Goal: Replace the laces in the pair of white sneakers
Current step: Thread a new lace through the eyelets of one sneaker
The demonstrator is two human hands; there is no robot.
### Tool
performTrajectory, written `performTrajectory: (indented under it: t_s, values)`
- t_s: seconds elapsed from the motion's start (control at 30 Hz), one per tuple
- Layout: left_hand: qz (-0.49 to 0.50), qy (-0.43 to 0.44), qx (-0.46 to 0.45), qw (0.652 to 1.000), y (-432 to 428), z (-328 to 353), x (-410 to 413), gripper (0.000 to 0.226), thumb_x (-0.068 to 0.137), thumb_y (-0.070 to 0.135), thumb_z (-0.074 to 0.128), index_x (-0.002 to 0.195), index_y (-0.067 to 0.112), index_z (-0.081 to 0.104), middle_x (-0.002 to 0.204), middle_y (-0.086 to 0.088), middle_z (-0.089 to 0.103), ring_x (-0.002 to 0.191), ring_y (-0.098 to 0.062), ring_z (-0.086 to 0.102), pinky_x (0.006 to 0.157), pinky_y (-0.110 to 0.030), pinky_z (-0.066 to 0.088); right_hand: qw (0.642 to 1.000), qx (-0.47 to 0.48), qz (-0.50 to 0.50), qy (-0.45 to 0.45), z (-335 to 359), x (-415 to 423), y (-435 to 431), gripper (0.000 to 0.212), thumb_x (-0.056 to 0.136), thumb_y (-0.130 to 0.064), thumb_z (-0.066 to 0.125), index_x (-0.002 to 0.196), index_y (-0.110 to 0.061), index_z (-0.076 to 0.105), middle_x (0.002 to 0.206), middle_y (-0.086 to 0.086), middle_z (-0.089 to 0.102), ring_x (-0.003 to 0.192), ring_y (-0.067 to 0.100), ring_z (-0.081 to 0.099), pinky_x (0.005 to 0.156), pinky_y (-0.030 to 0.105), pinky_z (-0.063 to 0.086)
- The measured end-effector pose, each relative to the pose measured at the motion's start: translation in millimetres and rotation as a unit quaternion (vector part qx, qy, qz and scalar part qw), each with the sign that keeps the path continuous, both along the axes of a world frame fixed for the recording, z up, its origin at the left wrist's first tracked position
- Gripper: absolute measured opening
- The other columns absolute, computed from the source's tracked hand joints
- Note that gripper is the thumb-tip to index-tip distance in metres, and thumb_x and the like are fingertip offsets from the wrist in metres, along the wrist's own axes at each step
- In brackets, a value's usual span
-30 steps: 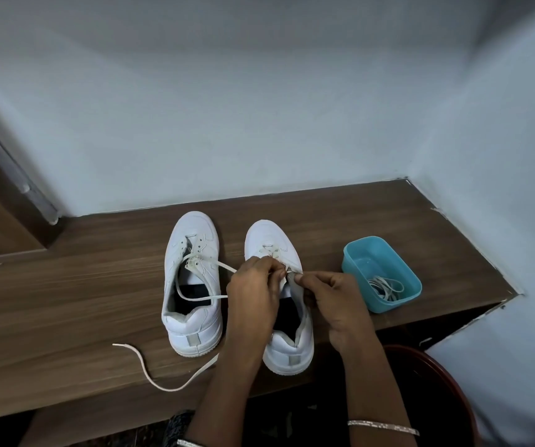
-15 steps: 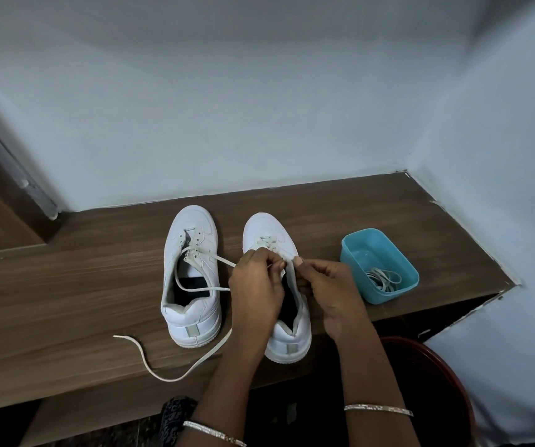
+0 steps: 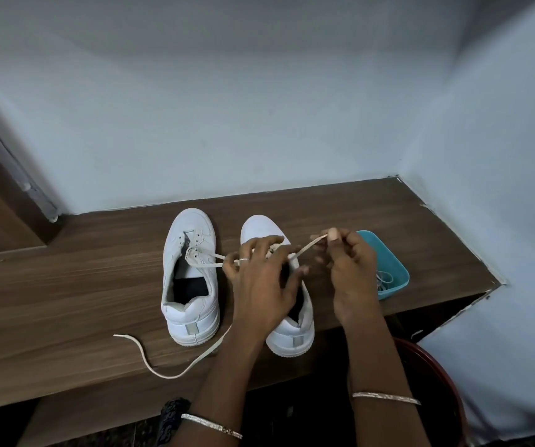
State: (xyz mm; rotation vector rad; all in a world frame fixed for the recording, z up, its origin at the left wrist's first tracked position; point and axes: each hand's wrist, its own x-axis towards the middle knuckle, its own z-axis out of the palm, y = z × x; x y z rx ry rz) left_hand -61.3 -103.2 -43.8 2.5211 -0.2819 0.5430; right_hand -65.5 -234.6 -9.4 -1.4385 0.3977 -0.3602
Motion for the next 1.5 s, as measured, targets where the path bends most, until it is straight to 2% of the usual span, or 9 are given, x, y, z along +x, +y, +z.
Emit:
performTrajectory:
  t_s: [0.2,0.43,0.53,0.6,0.7,0.83,1.0,1.33,1.5]
  values:
    - [0.052,-0.01,0.009,0.999,5,-2,10,0.012,0.093,0.041,0.058,0.094,0.038,0.07,0.128,0.015,0.059,0.127,-0.018,0.043,0.098,-0.052,0.028,0.927,0.334,0.064,-0.157,27,-27,-49,0.02,0.103,-0.017,0.047,0.088,-0.014,0.059,0.074,-0.001,0.068,0.073,0.014,0.068,0.081,0.033,0.059]
    - [-0.016,0.01,0.056,0.998,-8,-2,6,0.015,0.089,0.047,0.06,0.099,0.041,0.07,0.131,0.019,0.055,0.134,-0.015,0.037,0.103,-0.055,0.024,0.869,0.441,0.016,-0.222,31,-43,-85,0.03,0.108,-0.012,0.038,0.086,-0.016,0.058,0.068,-0.007,0.057,0.054,0.003,0.049,0.061,0.018,0.051]
    - [0.022,-0.023,-0.001,0.999,-10,6,8,0.009,0.09,0.039,0.065,0.092,0.037,0.074,0.11,0.018,0.066,0.118,-0.014,0.051,0.097,-0.048,0.029,0.922,0.354,0.025,-0.156,23,-38,-81,0.023,0.103,-0.01,0.045,0.088,-0.016,0.06,0.064,-0.006,0.049,0.05,0.005,0.04,0.051,0.019,0.041]
    - [0.027,-0.058,-0.051,0.997,-11,15,6,0.012,0.092,0.035,0.063,0.094,0.037,0.075,0.098,0.016,0.067,0.106,-0.012,0.054,0.09,-0.04,0.031,0.988,0.143,0.02,-0.051,17,-34,-76,0.012,0.096,-0.01,0.058,0.095,-0.015,0.068,0.063,-0.007,0.051,0.052,0.006,0.04,0.05,0.021,0.037]
    - [-0.062,-0.097,-0.215,0.97,-15,42,0,0.018,0.091,0.018,0.064,0.099,0.027,0.078,0.089,0.012,0.068,0.087,-0.007,0.058,0.078,-0.024,0.041,0.986,-0.091,0.136,0.032,10,-27,-48,0.03,0.087,-0.011,0.073,0.114,-0.024,0.071,0.084,-0.01,0.063,0.072,0.005,0.056,0.057,0.018,0.048]
    - [-0.185,0.019,-0.365,0.912,-22,72,-13,0.024,0.088,0.0,0.067,0.099,0.017,0.079,0.091,0.009,0.075,0.077,-0.006,0.069,0.071,-0.015,0.051,0.96,-0.167,0.223,-0.017,2,-11,-2,0.018,0.092,-0.008,0.063,0.11,-0.011,0.068,0.096,0.001,0.073,0.092,0.019,0.07,0.081,0.043,0.059]
    - [-0.124,0.103,-0.527,0.835,8,55,-1,0.042,0.084,-0.015,0.059,0.11,0.016,0.071,0.103,-0.001,0.073,0.087,-0.019,0.069,0.074,-0.029,0.058,0.981,-0.153,0.111,-0.042,-4,-4,-4,0.026,0.098,-0.026,0.059,0.086,-0.011,0.076,0.075,0.01,0.072,0.067,0.019,0.063,0.066,0.042,0.055]
    - [-0.031,0.075,-0.017,0.997,0,7,10,0.024,0.091,0.049,0.056,0.108,0.041,0.071,0.115,0.013,0.057,0.113,-0.014,0.046,0.091,-0.039,0.033,0.94,0.277,0.12,-0.159,19,-14,-38,0.027,0.092,-0.028,0.056,0.101,-0.007,0.072,0.084,0.002,0.063,0.076,0.006,0.057,0.054,0.017,0.045]
    - [0.028,0.031,-0.051,0.998,-11,11,11,0.017,0.09,0.045,0.065,0.094,0.036,0.078,0.104,0.008,0.059,0.104,-0.018,0.046,0.079,-0.035,0.024,0.947,0.279,0.093,-0.132,14,-16,-47,0.022,0.093,-0.025,0.059,0.099,-0.008,0.072,0.079,0.001,0.063,0.07,0.007,0.058,0.055,0.017,0.047]
